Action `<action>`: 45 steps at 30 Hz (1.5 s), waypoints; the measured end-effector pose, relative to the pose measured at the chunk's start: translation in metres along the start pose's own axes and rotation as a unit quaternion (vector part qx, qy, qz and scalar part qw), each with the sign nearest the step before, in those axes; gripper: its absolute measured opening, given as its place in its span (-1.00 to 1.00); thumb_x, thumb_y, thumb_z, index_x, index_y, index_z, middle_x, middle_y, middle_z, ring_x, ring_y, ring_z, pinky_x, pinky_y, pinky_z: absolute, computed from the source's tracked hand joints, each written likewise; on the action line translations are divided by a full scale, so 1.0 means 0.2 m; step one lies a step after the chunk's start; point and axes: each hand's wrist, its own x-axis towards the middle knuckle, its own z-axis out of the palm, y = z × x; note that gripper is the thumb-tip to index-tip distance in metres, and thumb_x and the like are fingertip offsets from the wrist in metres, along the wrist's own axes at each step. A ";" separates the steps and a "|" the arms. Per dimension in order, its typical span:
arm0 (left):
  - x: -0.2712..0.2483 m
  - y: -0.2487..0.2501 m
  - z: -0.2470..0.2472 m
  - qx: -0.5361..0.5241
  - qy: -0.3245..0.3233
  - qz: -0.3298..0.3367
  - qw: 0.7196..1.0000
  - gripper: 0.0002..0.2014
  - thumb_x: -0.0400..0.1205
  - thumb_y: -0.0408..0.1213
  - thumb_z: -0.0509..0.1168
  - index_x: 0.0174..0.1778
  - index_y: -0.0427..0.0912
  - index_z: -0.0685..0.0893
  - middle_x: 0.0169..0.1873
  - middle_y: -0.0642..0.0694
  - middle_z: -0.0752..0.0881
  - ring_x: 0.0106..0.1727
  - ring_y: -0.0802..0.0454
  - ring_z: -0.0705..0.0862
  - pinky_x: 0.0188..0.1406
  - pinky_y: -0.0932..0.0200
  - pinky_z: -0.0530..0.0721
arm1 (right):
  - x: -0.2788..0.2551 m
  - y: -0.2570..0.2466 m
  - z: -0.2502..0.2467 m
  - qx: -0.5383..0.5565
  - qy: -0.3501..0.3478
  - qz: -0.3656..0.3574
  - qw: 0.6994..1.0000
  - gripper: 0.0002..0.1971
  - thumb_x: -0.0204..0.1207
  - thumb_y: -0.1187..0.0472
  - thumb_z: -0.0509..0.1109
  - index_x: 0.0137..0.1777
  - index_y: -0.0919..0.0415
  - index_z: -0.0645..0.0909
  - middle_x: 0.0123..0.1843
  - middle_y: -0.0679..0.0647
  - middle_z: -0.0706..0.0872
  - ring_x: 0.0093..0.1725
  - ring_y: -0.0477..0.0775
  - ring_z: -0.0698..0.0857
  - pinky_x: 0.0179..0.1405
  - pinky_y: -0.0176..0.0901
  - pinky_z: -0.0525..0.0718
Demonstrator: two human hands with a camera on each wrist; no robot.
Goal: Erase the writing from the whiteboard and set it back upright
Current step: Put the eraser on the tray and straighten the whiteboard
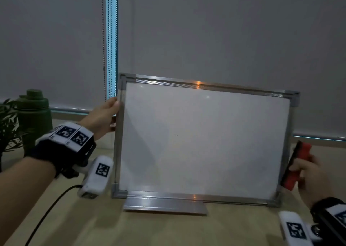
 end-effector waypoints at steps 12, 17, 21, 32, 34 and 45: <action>-0.06 -0.13 0.02 0.020 -0.002 -0.052 0.998 -0.66 0.74 -0.49 -0.04 0.02 0.03 0.53 -0.23 -0.13 0.53 -0.26 -0.03 0.52 -0.25 0.04 0.56 | -0.26 0.09 0.21 -0.317 -0.275 -0.154 0.895 -0.31 -0.15 0.14 0.34 0.13 -0.03 0.45 0.06 -0.03 0.40 0.00 -0.18 0.46 -0.07 -0.54 0.41; -0.04 -0.14 0.03 0.024 0.011 -0.057 0.998 -0.71 0.74 -0.49 -0.05 0.23 -0.08 0.44 -0.26 -0.11 0.53 -0.28 -0.01 0.52 -0.27 0.05 0.55 | -0.48 0.13 0.57 -0.474 -0.549 -0.180 0.665 -0.09 0.03 -0.24 0.19 0.51 -0.03 0.29 0.20 0.01 0.37 0.22 0.02 0.48 0.32 -0.16 0.44; -0.05 -0.14 0.02 0.015 0.011 -0.058 0.998 -0.71 0.73 -0.49 -0.04 0.25 -0.09 0.43 -0.24 -0.09 0.56 -0.27 0.01 0.54 -0.27 0.04 0.54 | -0.55 0.24 0.77 -0.518 -0.590 -0.214 0.581 -0.49 0.44 0.12 0.36 0.38 0.23 0.46 0.27 0.19 0.53 0.22 0.21 0.54 0.23 -0.02 0.53; -0.06 -0.18 0.02 0.017 0.017 -0.036 0.999 -0.59 0.74 -0.47 -0.04 0.51 -0.15 0.36 -0.14 -0.03 0.60 -0.18 0.04 0.58 -0.21 0.05 0.58 | -0.28 0.13 0.59 -0.410 -0.213 -0.334 0.821 -0.54 0.33 -0.18 0.37 0.09 0.12 0.66 0.22 0.20 0.63 0.27 0.28 0.50 0.26 0.05 0.43; -0.07 -0.20 0.03 0.010 0.026 -0.023 0.999 -0.59 0.74 -0.48 -0.06 0.50 -0.13 0.37 -0.14 0.00 0.61 -0.19 0.07 0.57 -0.21 0.07 0.56 | -0.12 0.02 0.45 -0.313 0.058 -0.231 0.920 -0.53 0.44 -0.07 0.34 0.24 0.21 0.55 0.39 0.36 0.45 0.42 0.32 0.31 0.33 0.00 0.27; 0.07 -0.28 0.13 -0.051 0.174 0.015 0.983 -0.54 0.75 -0.44 -0.06 0.60 -0.19 0.26 0.49 -0.16 0.48 0.39 -0.06 0.50 0.57 -0.09 0.31 | 0.24 0.14 0.14 -0.259 0.085 -0.014 0.962 -0.61 0.73 0.24 -0.02 0.19 0.58 0.48 0.21 0.54 0.55 0.21 0.40 0.52 0.05 -0.01 0.37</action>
